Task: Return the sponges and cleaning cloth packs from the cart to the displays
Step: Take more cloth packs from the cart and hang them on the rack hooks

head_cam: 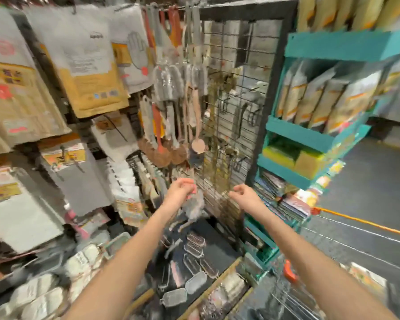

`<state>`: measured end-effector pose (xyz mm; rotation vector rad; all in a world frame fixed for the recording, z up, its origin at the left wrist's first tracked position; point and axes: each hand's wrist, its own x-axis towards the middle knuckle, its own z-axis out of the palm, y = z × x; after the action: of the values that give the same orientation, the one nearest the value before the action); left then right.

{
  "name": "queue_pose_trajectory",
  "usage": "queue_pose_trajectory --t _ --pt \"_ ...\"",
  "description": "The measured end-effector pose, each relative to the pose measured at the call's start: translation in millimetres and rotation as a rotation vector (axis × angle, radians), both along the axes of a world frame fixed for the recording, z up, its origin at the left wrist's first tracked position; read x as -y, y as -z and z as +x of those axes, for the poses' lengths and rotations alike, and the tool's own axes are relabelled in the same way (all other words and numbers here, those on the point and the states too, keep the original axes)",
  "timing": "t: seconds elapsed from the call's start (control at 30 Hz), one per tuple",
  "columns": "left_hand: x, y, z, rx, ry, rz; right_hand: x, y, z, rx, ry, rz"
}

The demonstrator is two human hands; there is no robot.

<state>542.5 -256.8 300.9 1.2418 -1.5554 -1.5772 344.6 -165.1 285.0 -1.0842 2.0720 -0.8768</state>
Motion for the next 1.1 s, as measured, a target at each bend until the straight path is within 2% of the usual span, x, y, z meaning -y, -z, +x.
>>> queue_pose_trajectory --t 0.13,0.27,0.53,0.8,1.1 --pt "-76.0 11.2 -109.6 0.002 0.136 0.055 -99.9 6.6 -95.8 0.017 0.171 -0.036" --pt "-164.0 33.1 -212.9 -0.009 0.312 0.115 -211.2 26.2 -176.2 0.033 0.329 0.022" --pt "-277.3 80.3 -341.2 0.079 0.534 0.145 -360.9 76.0 -267.5 0.05 0.497 0.18" --pt "-306.8 146.1 -433.4 0.291 0.739 0.144 -408.0 132.8 -321.9 0.21 0.656 0.264" --pt "-284.7 266.3 -537.0 0.623 0.894 0.082 -390.2 193.7 -392.2 0.389 0.792 0.289"
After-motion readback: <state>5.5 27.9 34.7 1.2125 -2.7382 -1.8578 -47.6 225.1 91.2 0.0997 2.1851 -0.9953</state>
